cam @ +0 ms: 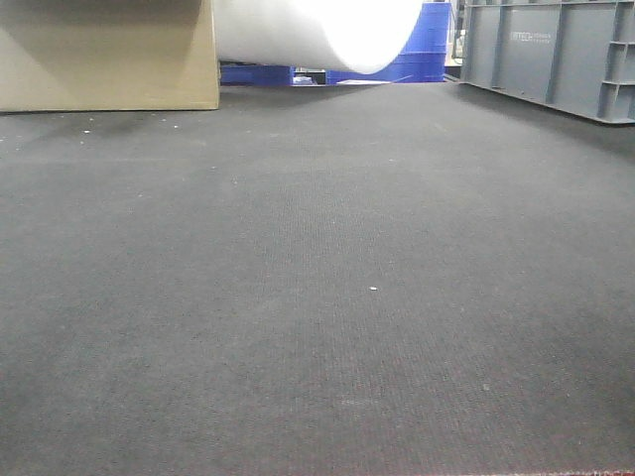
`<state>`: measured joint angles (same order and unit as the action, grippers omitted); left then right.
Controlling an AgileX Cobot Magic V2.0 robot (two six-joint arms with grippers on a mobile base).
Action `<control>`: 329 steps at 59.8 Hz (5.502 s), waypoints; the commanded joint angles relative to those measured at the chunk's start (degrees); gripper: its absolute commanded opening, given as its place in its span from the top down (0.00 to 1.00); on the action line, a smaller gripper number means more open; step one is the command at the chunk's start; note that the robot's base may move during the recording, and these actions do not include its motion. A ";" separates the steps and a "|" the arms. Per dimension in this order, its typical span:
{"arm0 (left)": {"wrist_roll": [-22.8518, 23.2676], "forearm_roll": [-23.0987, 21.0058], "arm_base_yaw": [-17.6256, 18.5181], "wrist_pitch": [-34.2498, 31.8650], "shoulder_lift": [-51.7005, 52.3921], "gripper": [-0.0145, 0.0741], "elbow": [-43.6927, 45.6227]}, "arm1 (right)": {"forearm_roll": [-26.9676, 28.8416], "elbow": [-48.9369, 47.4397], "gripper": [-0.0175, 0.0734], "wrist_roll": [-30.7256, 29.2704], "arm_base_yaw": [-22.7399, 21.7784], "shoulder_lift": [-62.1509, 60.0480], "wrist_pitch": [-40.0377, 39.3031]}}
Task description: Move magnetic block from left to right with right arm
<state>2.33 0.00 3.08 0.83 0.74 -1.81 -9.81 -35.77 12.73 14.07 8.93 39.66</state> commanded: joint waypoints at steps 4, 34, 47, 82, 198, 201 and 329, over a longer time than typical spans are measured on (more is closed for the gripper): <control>0.38 0.00 -0.12 -5.19 0.80 0.97 -0.48 | 0.38 -1.51 0.63 -0.49 0.10 1.27 -5.09; 0.38 0.00 -0.12 -5.19 0.80 0.97 -0.48 | 17.85 -20.02 0.63 -14.52 11.35 35.00 -1.51; 0.38 0.00 -0.12 -5.19 0.80 0.97 -0.48 | 17.85 -29.84 0.63 -14.52 17.88 52.70 0.02; 0.38 0.00 -0.12 -5.19 0.80 0.97 -0.48 | 17.59 -53.42 0.63 -11.37 25.09 93.07 7.96; 0.38 0.00 -0.12 -5.19 0.80 0.97 -0.48 | 16.40 -1.89 0.72 -9.49 20.38 29.50 -23.78; 0.38 0.00 -0.12 -5.19 0.80 0.97 -0.48 | 16.40 0.82 0.72 -9.49 20.38 25.65 -26.26; 0.38 0.00 -0.12 -5.19 0.70 0.97 -0.48 | 13.02 37.21 0.72 -9.54 -19.28 -10.58 -42.88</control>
<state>2.33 0.00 3.08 0.83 0.74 -1.81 3.69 1.72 3.35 -4.75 -0.42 2.06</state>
